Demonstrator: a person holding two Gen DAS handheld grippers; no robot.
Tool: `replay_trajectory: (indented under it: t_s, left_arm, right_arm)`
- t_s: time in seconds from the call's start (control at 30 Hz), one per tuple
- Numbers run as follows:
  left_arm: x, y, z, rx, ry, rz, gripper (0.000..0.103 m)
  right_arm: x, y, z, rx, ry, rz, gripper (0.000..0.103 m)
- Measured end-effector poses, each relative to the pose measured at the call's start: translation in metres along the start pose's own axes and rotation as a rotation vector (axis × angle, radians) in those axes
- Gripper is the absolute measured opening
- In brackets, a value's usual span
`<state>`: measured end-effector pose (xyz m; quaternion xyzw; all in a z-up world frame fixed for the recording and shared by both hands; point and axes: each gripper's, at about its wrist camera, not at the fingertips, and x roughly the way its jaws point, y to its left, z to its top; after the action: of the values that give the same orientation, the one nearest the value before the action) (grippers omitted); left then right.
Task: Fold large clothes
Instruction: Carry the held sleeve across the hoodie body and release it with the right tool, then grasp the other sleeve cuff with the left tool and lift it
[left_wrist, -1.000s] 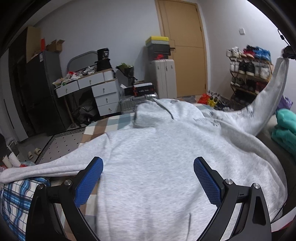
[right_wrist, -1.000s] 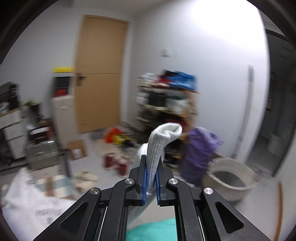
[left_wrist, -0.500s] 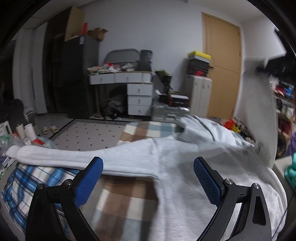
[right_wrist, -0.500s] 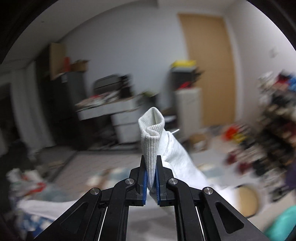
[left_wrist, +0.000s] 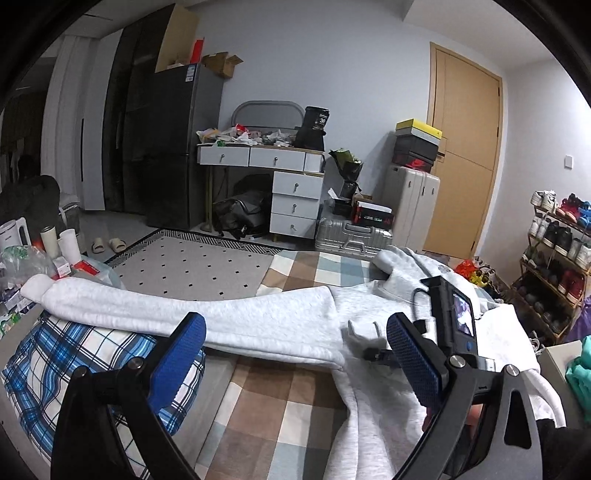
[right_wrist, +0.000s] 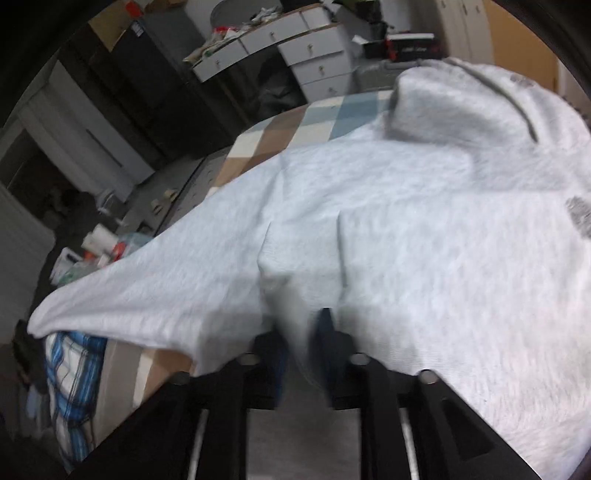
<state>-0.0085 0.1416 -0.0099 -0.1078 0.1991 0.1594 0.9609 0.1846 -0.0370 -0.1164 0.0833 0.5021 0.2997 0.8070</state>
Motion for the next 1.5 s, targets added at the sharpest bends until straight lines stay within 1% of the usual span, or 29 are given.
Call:
replay_trajectory:
  t_s: [0.03,0.07,0.1,0.13,0.17,0.23,0.33,0.37,0.43,0.5,0.57,0.67,0.7,0.73,0.77,0.8,0.83,0.87,0.9,0.97,1.03,1.07,1.13,1.17,1.23,1.27,1.4,1.47,1.5]
  left_arm:
    - [-0.001,0.003,0.000,0.000,-0.002,-0.003,0.096]
    - [0.001,0.002,0.000,-0.004,0.001,-0.004,0.096]
    - [-0.002,0.006,0.000,-0.007,-0.001,-0.005,0.096]
    - [-0.004,0.008,-0.002,-0.011,0.000,-0.008,0.096]
    - [-0.003,0.009,-0.002,-0.017,0.006,-0.011,0.096]
    - [-0.003,0.010,-0.004,-0.021,0.016,-0.009,0.096]
    - [0.000,0.004,-0.007,-0.007,0.033,-0.007,0.096]
    - [0.001,0.001,-0.007,0.003,0.036,-0.004,0.096]
    - [0.001,-0.005,-0.010,0.026,0.041,0.001,0.096]
    - [0.001,-0.012,-0.013,0.052,0.045,0.006,0.096]
    - [0.003,-0.020,-0.016,0.080,0.047,0.013,0.096]
    - [0.004,-0.029,-0.020,0.120,0.056,0.017,0.096]
    - [0.003,-0.031,-0.022,0.128,0.057,0.021,0.096]
    - [0.003,-0.033,-0.023,0.139,0.061,0.025,0.096]
    - [0.004,-0.035,-0.024,0.147,0.065,0.027,0.096]
    - [0.004,-0.035,-0.024,0.152,0.068,0.027,0.096]
    - [0.004,-0.036,-0.024,0.159,0.071,0.028,0.096]
    - [0.004,-0.036,-0.025,0.169,0.073,0.031,0.096]
    - [0.004,-0.038,-0.025,0.173,0.073,0.035,0.096]
    - [0.003,-0.039,-0.025,0.181,0.072,0.043,0.096]
    - [0.003,-0.038,-0.025,0.178,0.072,0.048,0.096]
    - [0.003,-0.036,-0.024,0.176,0.074,0.052,0.096]
    - [0.004,-0.036,-0.024,0.176,0.079,0.063,0.096]
    - [0.006,-0.035,-0.023,0.179,0.083,0.066,0.096]
    - [0.010,-0.036,-0.023,0.182,0.092,0.076,0.096]
    - [0.012,-0.034,-0.022,0.178,0.096,0.083,0.096]
    - [0.012,-0.023,-0.018,0.121,0.104,0.101,0.096]
    - [0.006,-0.010,-0.015,0.063,0.074,0.180,0.096]
    - [0.003,-0.006,-0.013,0.043,0.067,0.195,0.096]
  right_arm:
    - [-0.010,0.000,-0.002,-0.017,0.005,0.060,0.061]
    - [-0.023,0.001,-0.004,-0.041,-0.002,0.086,0.067]
    - [-0.036,-0.001,-0.002,-0.063,-0.015,0.095,0.067]
    - [-0.046,0.002,-0.003,-0.084,-0.036,0.092,0.069]
    - [-0.060,-0.004,-0.003,-0.095,-0.056,0.073,0.076]
    - [-0.097,-0.023,0.003,-0.111,-0.107,-0.029,0.083]
    - [-0.126,-0.061,0.015,-0.150,-0.155,-0.275,0.099]
    - [-0.137,-0.083,0.021,-0.147,-0.162,-0.375,0.100]
    - [-0.153,-0.118,0.027,-0.121,-0.178,-0.465,0.100]
    - [-0.157,-0.157,0.028,-0.057,-0.157,-0.557,0.100]
    - [-0.151,-0.204,0.020,0.064,-0.094,-0.569,0.100]
    - [-0.126,-0.254,-0.002,0.179,0.095,-0.551,0.100]
    - [-0.119,-0.257,-0.010,0.159,0.130,-0.577,0.103]
    - [-0.116,-0.246,-0.013,0.057,0.097,-0.634,0.103]
    - [-0.112,-0.243,-0.010,0.045,0.100,-0.649,0.103]
    - [-0.114,-0.243,-0.008,0.059,0.109,-0.647,0.103]
    - [-0.116,-0.242,-0.005,0.072,0.106,-0.644,0.099]
    - [-0.122,-0.239,-0.002,0.071,0.076,-0.635,0.093]
    - [-0.130,-0.232,0.002,0.052,0.022,-0.605,0.093]
    - [-0.137,-0.227,0.007,0.040,-0.015,-0.592,0.094]
    - [-0.124,-0.236,0.008,0.072,0.028,-0.580,0.094]
    - [-0.108,-0.242,0.003,0.080,0.090,-0.602,0.095]
    - [-0.107,-0.239,-0.002,0.052,0.048,-0.638,0.098]
    - [-0.107,-0.241,-0.002,0.066,0.059,-0.641,0.098]
    - [-0.118,-0.236,-0.004,0.108,0.043,-0.617,0.091]
    - [-0.123,-0.230,-0.002,0.110,0.023,-0.597,0.085]
    - [-0.168,-0.174,-0.014,0.106,-0.137,-0.423,0.084]
    - [-0.192,-0.130,-0.026,0.081,-0.245,-0.359,0.085]
    - [-0.206,-0.104,-0.040,0.054,-0.312,-0.334,0.086]
